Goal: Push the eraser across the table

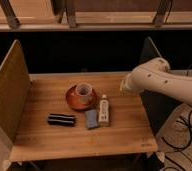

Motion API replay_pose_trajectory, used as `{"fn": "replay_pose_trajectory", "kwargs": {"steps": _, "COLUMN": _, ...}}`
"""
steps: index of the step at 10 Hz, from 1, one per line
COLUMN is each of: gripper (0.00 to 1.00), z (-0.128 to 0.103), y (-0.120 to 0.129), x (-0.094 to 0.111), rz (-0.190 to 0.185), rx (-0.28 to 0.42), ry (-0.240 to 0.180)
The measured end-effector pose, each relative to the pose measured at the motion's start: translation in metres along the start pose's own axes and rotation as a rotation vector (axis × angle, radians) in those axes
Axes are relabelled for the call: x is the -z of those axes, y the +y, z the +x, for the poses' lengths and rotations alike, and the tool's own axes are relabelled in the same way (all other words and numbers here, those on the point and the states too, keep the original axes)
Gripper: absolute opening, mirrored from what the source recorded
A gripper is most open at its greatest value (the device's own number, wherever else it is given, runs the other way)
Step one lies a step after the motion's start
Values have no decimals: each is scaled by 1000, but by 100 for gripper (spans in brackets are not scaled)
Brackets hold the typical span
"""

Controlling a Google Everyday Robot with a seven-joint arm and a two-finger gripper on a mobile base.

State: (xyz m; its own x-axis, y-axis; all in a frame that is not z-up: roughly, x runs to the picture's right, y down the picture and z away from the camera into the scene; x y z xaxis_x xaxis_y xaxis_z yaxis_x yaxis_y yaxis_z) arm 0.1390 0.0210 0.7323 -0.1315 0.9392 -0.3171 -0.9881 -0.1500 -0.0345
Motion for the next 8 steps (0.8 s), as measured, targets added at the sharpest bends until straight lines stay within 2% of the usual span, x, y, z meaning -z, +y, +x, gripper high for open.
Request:
{"fn": "replay_pose_trajectory", "kwargs": {"steps": 1, "gripper": 0, "z": 16, "y": 12, "x": -11, "rz": 71, "rx": 74, "ry": 79}}
{"fn": "replay_pose_trajectory", "kwargs": {"steps": 3, "gripper": 0, "z": 48, "y": 48, "x": -33, "rz": 163, "rx": 202, "ry": 227}}
{"fn": "replay_pose_trajectory", "kwargs": {"steps": 5, "gripper": 0, "z": 74, "y": 78, "x": -49, "rz": 194, "rx": 287, "ry": 331}}
{"fn": "replay_pose_trajectory", "kwargs": {"steps": 6, "gripper": 0, "z": 82, "y": 87, "x": -53, "rz": 200, "rx": 310, "ry": 360}}
{"fn": "replay_pose_trajectory", "kwargs": {"steps": 8, "gripper": 0, "z": 82, "y": 84, "x": -53, "rz": 203, "rx": 308, "ry": 362}}
